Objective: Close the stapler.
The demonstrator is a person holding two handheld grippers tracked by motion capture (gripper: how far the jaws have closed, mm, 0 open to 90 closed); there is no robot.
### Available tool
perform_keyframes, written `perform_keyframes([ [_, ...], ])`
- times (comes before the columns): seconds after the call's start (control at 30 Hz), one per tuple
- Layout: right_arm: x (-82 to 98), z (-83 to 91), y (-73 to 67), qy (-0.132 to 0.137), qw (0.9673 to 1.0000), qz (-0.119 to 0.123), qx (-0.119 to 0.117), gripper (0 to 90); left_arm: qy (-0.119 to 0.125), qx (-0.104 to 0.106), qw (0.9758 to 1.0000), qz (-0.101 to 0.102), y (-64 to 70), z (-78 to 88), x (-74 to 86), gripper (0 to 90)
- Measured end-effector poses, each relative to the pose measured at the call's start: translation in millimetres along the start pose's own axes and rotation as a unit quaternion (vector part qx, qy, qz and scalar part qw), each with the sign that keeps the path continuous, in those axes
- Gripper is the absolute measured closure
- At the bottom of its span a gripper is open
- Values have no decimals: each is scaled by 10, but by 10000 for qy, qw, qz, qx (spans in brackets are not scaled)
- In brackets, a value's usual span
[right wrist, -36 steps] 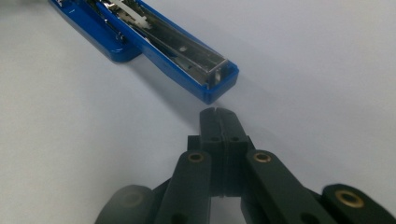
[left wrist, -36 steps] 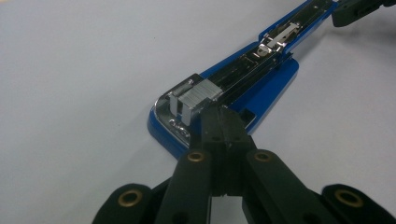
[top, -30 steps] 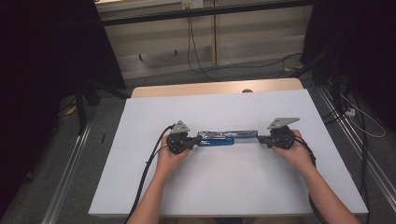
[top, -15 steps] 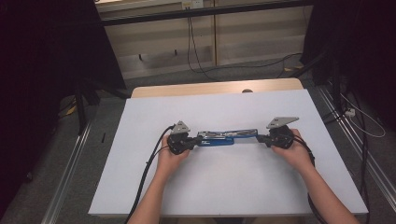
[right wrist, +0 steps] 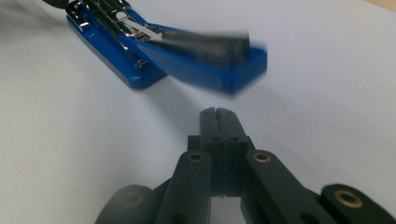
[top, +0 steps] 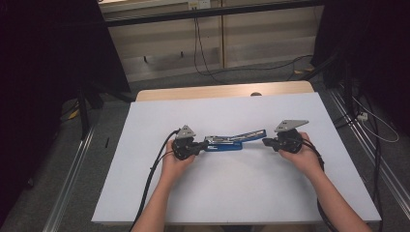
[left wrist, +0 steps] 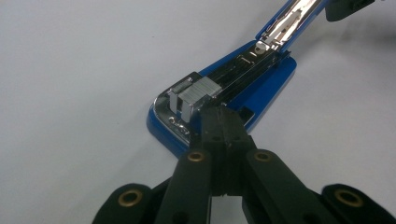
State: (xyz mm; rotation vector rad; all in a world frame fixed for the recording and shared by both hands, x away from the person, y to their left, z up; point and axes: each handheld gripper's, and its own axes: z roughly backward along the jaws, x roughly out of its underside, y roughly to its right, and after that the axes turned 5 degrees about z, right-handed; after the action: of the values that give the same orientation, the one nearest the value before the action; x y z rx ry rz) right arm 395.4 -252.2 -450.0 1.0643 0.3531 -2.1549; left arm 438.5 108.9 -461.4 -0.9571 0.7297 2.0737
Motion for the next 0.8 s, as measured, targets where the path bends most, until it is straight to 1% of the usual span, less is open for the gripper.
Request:
perform_keyframes([
  [0.17,-30,-3,-20,51,10000,31,-26,900,-15,28,10000,25,-2,2,2,900],
  [0.2,-32,-6,-25,58,10000,37,-28,900,3,22,10000,65,2,1,2,900],
  [0.23,-32,-9,-29,59,10000,46,-43,900,-52,8,10000,58,5,-2,5,900],
  [0.27,-32,-13,-33,54,10000,51,-55,900,-174,8,9998,-8,1,-9,16,900],
  [0.3,-32,-16,-36,52,9999,59,-69,900,-194,52,9998,18,-3,-16,32,900],
  [0.33,-33,-18,-41,49,9999,69,-77,900,-171,73,9998,66,-7,-16,39,900],
  [0.37,-34,-19,-44,49,9999,76,-76,900,-174,52,9998,33,-11,-10,34,900],
  [0.43,-36,-17,-50,85,9999,72,-113,900,-137,56,9999,57,-2,-7,31,900],
  [0.53,-32,-3,-60,159,9997,3,-183,900,-155,128,9998,66,2,3,32,900],
  [0.6,-25,11,-70,216,9995,-68,-219,900,-123,162,9997,93,2,31,26,899],
  [0.67,-17,22,-79,274,9992,-120,-276,877,-45,212,9996,187,3,63,24,875],
  [0.73,-14,35,-90,309,9990,-167,-274,844,10,243,9996,158,-4,102,20,832],
  [0.8,-17,48,-103,351,9988,-216,-273,777,48,236,9995,216,-6,143,15,782],
])
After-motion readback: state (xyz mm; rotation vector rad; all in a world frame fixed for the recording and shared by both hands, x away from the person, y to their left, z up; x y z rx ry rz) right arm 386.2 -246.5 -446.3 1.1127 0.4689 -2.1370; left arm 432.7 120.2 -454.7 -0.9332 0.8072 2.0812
